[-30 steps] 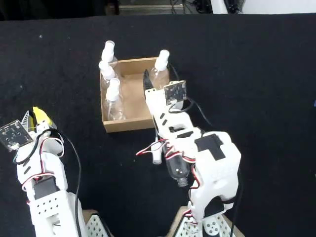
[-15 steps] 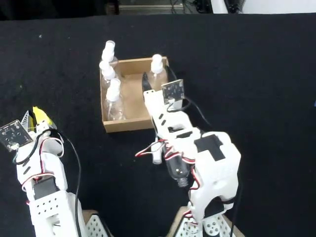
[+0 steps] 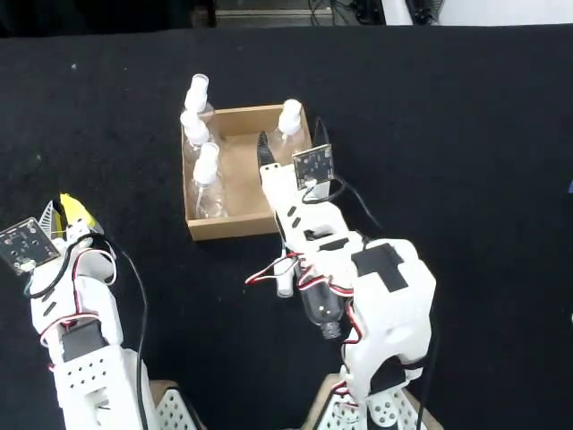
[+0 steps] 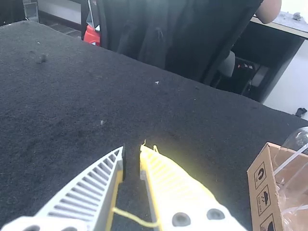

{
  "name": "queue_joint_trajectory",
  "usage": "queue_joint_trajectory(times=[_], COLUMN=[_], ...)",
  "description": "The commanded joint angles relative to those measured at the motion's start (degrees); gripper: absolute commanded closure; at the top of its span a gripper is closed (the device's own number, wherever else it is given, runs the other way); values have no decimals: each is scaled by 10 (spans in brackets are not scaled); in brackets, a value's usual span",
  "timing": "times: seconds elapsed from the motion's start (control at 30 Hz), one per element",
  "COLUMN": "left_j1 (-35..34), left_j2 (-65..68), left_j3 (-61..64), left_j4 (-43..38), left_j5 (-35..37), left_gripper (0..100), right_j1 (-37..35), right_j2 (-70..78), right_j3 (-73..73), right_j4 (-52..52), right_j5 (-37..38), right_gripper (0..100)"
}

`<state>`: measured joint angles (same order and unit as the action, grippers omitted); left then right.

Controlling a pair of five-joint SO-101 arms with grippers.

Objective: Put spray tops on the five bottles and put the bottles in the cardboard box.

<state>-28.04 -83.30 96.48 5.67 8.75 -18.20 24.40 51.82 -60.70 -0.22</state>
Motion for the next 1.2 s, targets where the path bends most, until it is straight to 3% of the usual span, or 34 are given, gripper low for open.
queue_joint_trajectory(times=[0.0, 0.8, 1.07, 1.17], left_j1=[6, 6, 6, 6], left_j2=[-4, -4, -4, -4], left_j3=[14, 14, 14, 14], left_j4=[-3, -3, 0, 0], left_j5=[-3, -3, -4, -4], left_gripper=[942, 942, 942, 942], right_j1=[-11, -11, -11, -11], right_j2=[-36, -223, -357, -425], right_j3=[-16, 137, 240, 284], right_j4=[6, 11, 17, 76], right_j5=[5, 1, 4, 2], right_gripper=[672, 672, 672, 672])
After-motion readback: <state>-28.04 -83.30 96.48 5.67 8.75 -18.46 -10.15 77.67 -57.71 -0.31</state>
